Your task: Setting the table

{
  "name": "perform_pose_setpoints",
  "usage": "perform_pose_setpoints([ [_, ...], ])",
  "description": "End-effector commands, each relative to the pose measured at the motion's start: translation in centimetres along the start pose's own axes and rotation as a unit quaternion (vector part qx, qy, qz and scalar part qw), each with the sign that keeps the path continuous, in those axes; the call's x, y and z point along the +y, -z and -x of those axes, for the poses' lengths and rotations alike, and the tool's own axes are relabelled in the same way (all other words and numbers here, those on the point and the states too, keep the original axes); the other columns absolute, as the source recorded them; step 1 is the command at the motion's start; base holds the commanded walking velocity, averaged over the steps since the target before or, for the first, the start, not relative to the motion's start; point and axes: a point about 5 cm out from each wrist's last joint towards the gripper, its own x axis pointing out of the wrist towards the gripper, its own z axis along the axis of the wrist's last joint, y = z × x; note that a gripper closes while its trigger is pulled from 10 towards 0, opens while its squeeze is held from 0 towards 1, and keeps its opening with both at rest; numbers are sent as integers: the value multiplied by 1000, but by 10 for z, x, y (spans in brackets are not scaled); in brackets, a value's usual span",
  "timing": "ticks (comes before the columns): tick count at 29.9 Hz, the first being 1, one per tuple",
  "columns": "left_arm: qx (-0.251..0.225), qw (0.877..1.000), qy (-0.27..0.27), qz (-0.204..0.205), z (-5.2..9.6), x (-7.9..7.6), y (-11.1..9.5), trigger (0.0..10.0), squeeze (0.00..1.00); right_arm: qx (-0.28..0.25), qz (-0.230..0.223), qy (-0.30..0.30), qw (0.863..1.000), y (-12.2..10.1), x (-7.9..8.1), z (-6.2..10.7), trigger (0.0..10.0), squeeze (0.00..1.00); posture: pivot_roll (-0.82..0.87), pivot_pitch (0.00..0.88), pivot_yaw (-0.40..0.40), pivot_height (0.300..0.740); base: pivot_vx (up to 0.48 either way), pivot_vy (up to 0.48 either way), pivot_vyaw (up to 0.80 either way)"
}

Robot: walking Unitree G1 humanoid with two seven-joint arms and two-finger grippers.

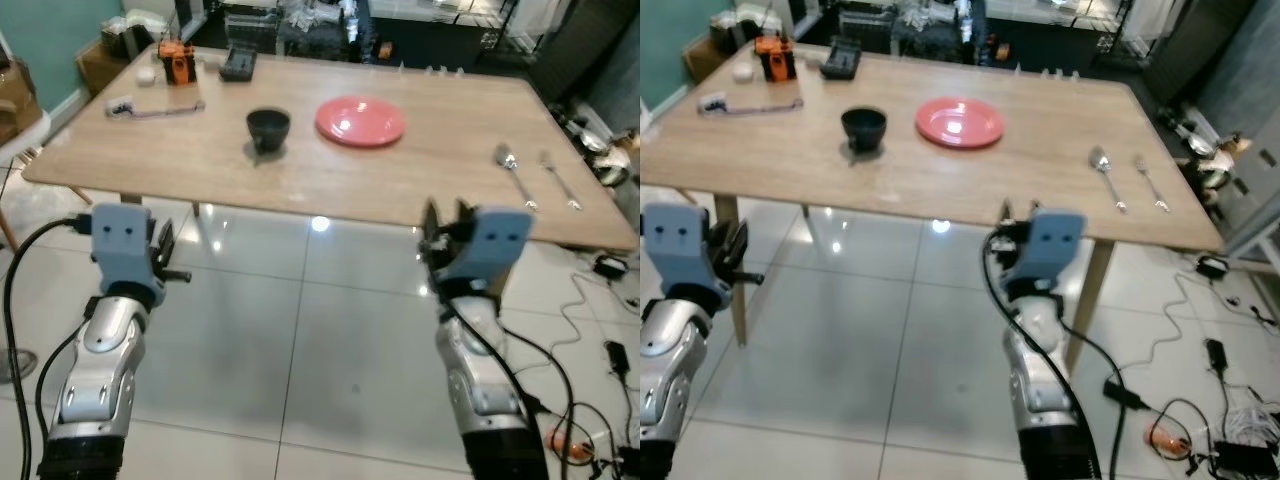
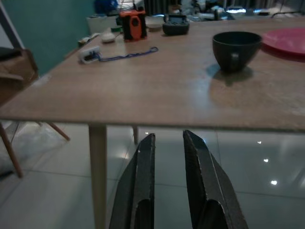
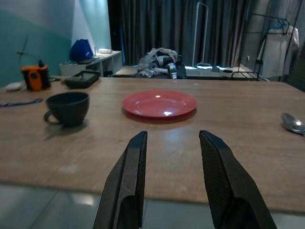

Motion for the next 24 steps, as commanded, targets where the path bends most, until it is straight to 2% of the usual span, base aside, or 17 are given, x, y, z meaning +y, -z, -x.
perform_pose_setpoints([
  [1, 3, 1000, 13, 1, -1, -8, 0, 10000, 0, 14, 2, 24, 1000, 4, -14, 3, 10000, 0, 34, 18, 48, 740, 461, 0, -800],
  [18, 8, 1000, 29, 0, 2, -15, 2, 10000, 0, 29, 26, 41, 998, 6, -25, 4, 10000, 0, 28, 26, 46, 740, 459, 0, -795],
  [24, 7, 999, 37, -16, 4, -17, 1, 10000, 0, 32, 27, 10, 999, 6, -16, 3, 10000, 0, 28, 30, 45, 740, 411, 0, 0],
])
